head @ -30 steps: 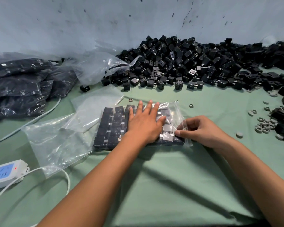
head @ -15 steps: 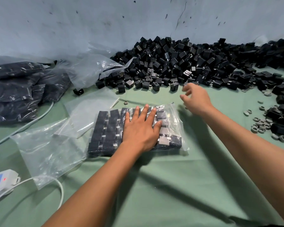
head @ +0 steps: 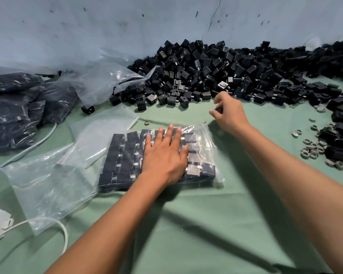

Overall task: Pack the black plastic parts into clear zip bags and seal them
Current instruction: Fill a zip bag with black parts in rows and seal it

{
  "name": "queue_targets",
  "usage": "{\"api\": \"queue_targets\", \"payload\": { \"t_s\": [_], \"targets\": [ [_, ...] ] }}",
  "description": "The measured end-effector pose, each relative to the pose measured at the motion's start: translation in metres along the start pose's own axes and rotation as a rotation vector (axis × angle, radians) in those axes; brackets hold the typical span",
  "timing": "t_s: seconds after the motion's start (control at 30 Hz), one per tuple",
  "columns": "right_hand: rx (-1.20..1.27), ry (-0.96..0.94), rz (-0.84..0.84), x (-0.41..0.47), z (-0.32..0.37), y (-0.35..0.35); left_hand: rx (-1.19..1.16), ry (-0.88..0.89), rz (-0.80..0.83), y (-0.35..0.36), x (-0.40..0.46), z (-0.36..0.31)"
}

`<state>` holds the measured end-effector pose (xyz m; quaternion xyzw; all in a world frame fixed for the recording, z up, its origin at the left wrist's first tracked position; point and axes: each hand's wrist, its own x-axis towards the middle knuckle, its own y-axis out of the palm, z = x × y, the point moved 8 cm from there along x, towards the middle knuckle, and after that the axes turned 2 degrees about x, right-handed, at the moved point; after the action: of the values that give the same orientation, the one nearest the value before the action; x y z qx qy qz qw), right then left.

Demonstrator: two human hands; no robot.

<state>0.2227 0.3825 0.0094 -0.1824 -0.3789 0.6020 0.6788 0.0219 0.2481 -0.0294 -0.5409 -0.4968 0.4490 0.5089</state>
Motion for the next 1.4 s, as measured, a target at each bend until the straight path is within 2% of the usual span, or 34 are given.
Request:
{"api": "queue_targets", "payload": {
  "t_s": [0.07,0.13,0.23,0.33,0.43,0.57,0.73,0.83,0.97,1.13,1.27,1.4],
  "targets": [
    [0.187,0.130,0.019,-0.026,-0.013,-0.015,-0.008,-0.001,0.004,-0.001,0.000,0.000],
    [0.238,0.200,0.052,-0.053,-0.024,-0.023,-0.018,-0.004,0.013,-0.003,-0.001,0.000],
    [0.100,0.069,0.004,-0.084,-0.021,-0.030,-0.105,-0.035,0.008,-0.009,0.001,-0.001],
    [-0.056,-0.096,-0.075,-0.093,-0.010,-0.028,-0.344,-0.126,-0.127,-0.028,0.013,0.000],
    [-0.055,-0.177,-0.055,-0.091,0.003,-0.019,-0.460,-0.041,-0.172,-0.041,0.034,-0.019],
    [0.026,-0.233,0.117,-0.092,0.008,-0.009,-0.460,0.166,-0.098,-0.037,0.056,-0.050],
    [0.212,-0.071,0.255,-0.092,-0.013,-0.011,-0.436,0.236,0.010,-0.031,0.074,-0.052],
    [0.308,-0.050,0.266,-0.095,-0.012,-0.010,-0.421,0.253,0.056,-0.027,0.076,-0.047],
    [0.205,-0.111,0.212,-0.095,-0.004,-0.009,-0.445,0.300,0.122,-0.021,0.080,-0.043],
    [0.335,-0.105,0.301,-0.099,0.000,0.001,-0.490,0.313,0.075,-0.023,0.082,-0.042],
    [0.448,-0.026,0.367,-0.099,-0.006,0.004,-0.501,0.302,0.016,-0.025,0.081,-0.045],
    [0.408,-0.086,0.422,-0.103,0.002,0.002,-0.453,0.308,0.033,-0.024,0.079,-0.051]
  ]
}}
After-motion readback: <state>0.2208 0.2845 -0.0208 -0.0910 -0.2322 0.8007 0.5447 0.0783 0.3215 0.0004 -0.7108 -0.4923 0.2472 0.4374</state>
